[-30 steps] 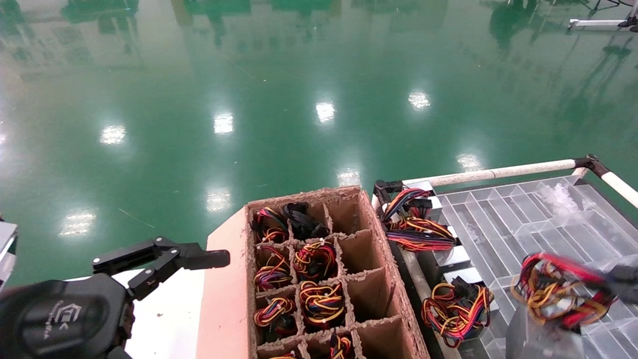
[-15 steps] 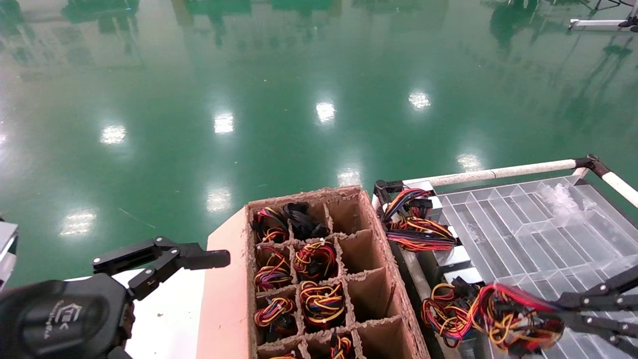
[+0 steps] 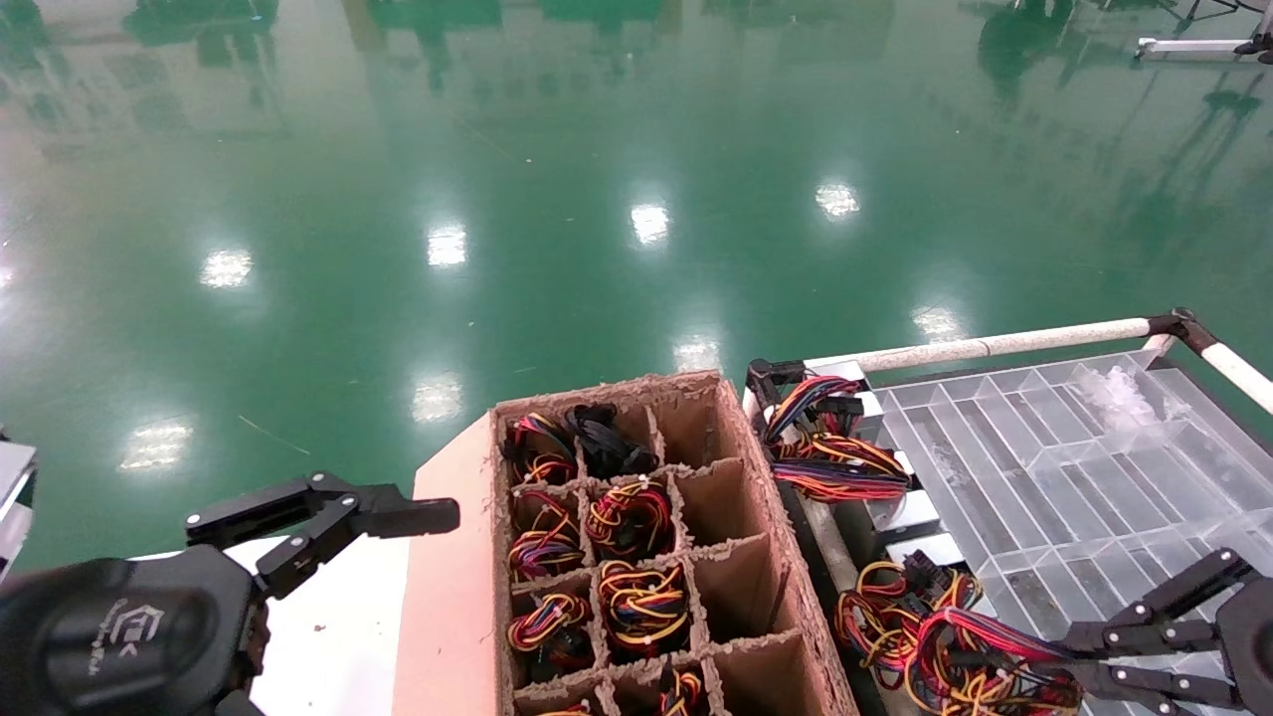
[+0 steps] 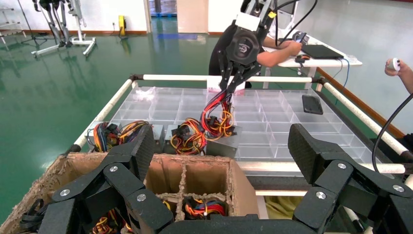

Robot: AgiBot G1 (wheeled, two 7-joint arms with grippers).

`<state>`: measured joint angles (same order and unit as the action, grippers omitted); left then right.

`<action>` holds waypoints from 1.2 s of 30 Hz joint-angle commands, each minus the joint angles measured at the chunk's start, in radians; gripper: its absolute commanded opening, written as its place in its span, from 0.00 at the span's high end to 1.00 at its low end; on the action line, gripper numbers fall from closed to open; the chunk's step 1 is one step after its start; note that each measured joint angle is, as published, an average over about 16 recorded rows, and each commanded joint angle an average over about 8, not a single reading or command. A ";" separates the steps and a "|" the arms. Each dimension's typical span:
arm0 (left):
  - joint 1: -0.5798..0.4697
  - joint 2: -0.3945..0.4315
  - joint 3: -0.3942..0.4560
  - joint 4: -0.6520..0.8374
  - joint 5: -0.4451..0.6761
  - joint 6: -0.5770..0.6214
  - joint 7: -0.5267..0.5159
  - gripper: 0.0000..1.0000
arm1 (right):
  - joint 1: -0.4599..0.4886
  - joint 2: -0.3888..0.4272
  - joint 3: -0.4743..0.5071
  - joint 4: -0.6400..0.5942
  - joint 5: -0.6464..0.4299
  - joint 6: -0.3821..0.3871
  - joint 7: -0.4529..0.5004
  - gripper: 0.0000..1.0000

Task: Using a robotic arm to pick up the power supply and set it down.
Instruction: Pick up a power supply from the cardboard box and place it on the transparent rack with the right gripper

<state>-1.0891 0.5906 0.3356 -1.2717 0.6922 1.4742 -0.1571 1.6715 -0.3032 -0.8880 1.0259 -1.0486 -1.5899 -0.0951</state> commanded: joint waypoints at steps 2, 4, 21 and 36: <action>0.000 0.000 0.000 0.000 0.000 0.000 0.000 0.00 | 0.009 -0.009 -0.031 -0.024 0.004 0.001 -0.013 1.00; 0.000 0.000 0.000 0.000 0.000 0.000 0.000 0.00 | 0.013 -0.012 -0.049 -0.038 0.012 0.000 -0.024 1.00; 0.000 0.000 0.000 0.000 0.000 0.000 0.000 0.00 | 0.043 -0.017 -0.187 -0.139 0.093 0.004 -0.101 1.00; 0.000 0.000 0.001 0.000 -0.001 0.000 0.000 0.00 | 0.055 -0.010 -0.253 -0.254 0.118 0.017 -0.152 0.15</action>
<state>-1.0892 0.5903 0.3363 -1.2716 0.6916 1.4738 -0.1567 1.7249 -0.3129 -1.1374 0.7795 -0.9312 -1.5738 -0.2438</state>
